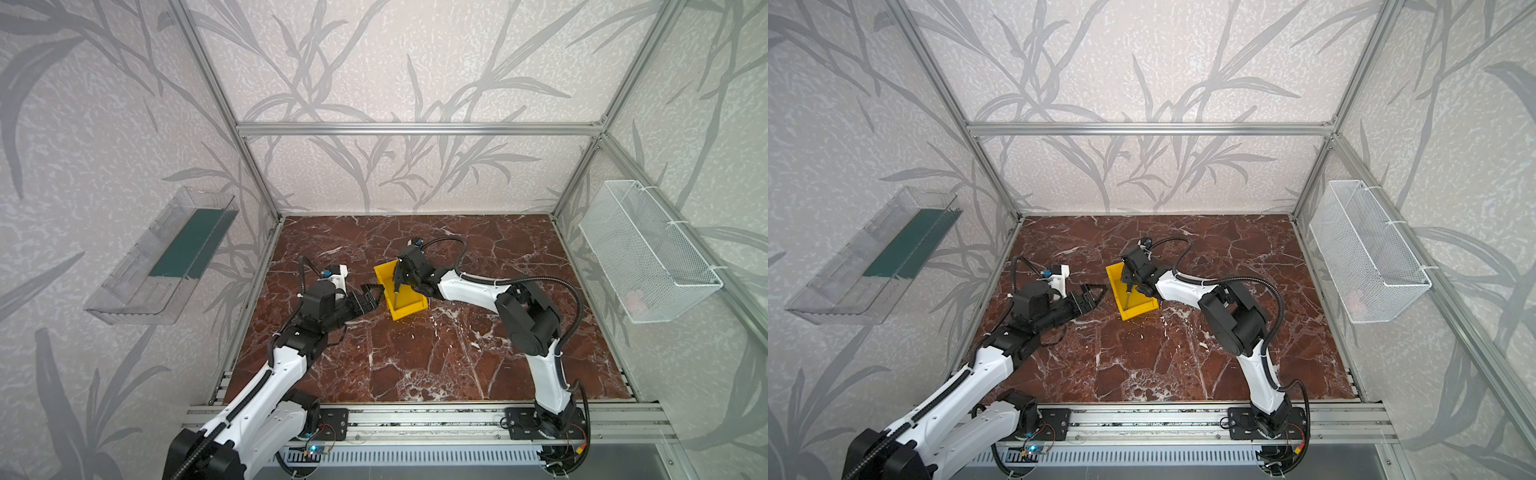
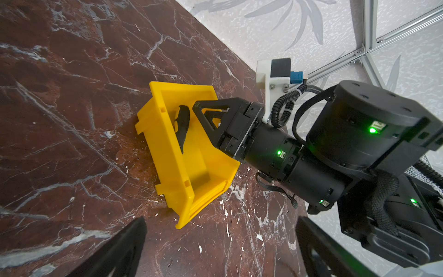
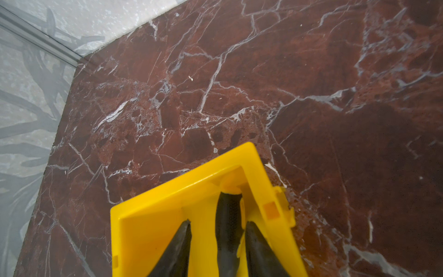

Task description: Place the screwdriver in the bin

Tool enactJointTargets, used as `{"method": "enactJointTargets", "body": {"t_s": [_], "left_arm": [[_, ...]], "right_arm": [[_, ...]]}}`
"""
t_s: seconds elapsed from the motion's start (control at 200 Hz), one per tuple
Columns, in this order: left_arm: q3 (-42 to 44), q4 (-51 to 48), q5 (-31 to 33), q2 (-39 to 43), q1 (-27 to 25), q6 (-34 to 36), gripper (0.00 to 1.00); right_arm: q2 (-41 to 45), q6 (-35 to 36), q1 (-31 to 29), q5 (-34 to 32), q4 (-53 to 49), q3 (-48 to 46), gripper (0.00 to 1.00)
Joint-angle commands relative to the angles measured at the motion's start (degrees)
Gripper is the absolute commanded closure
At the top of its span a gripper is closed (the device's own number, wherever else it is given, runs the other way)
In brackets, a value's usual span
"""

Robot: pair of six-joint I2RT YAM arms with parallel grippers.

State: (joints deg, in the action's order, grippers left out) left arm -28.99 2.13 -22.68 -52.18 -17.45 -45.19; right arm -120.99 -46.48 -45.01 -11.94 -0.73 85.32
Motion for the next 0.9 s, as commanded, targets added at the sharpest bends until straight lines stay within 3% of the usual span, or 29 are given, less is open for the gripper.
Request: {"method": "enactJointTargets", "body": {"t_s": [0.0,0.5,0.635,0.895], "left_arm": [[0.68,0.11,-0.67,1.10,0.31,-0.21,0.01],[0.96,-1.96,0.53,2.98,0.40,-0.66,0.01],[-0.47,-3.51,2.55,3.30,0.40,0.21,0.01],[-3.51,-5.16,12.75,3.94,1.50,2.96,0.01]], "right_arm": [[-0.74,0.25,-0.51,-0.25,-1.51,0.46,0.57],[4.97,2.03,-0.52,0.76,-1.32,-1.17,0.53],[8.90,4.36,-0.51,1.38,-0.04,-3.10,0.42],[22.88,15.40,0.48,-8.28,7.68,-16.24,0.14]]}}
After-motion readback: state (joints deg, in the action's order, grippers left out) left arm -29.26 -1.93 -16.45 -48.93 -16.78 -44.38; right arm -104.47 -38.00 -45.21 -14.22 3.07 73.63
